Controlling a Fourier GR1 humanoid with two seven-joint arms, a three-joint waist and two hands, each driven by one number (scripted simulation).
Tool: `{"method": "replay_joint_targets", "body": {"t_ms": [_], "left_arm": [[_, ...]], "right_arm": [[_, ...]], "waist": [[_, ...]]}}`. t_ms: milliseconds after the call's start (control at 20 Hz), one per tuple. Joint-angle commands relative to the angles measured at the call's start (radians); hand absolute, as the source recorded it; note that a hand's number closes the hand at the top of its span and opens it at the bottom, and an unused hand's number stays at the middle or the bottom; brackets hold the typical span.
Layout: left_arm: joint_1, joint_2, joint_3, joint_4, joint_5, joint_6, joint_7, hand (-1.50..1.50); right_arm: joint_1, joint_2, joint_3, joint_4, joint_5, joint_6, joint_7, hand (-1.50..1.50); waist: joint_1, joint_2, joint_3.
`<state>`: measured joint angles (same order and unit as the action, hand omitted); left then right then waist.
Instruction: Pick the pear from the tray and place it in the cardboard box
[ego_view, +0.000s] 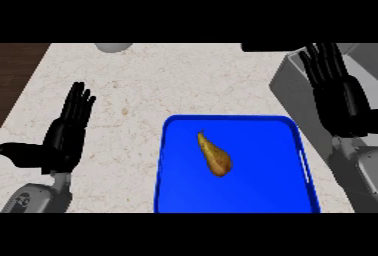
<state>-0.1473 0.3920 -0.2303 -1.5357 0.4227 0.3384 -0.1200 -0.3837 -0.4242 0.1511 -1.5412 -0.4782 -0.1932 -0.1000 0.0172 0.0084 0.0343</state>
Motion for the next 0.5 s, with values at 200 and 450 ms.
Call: {"method": "replay_joint_targets", "body": {"t_ms": [200, 450], "left_arm": [[-0.083, 0.187, -0.079, 0.004, -0.169, -0.133, -0.02, 0.0], [-0.144, 0.211, -0.116, -0.001, -0.182, -0.209, 0.029, 0.0]], "right_arm": [[-0.202, -0.135, 0.099, -0.156, 0.093, 0.21, -0.01, -1.5], [-0.212, -0.269, 0.205, -0.053, 0.367, 0.3, -0.138, -1.5]], "waist": [[-0.014, -0.014, -0.035], [-0.007, -0.001, -0.033]]}}
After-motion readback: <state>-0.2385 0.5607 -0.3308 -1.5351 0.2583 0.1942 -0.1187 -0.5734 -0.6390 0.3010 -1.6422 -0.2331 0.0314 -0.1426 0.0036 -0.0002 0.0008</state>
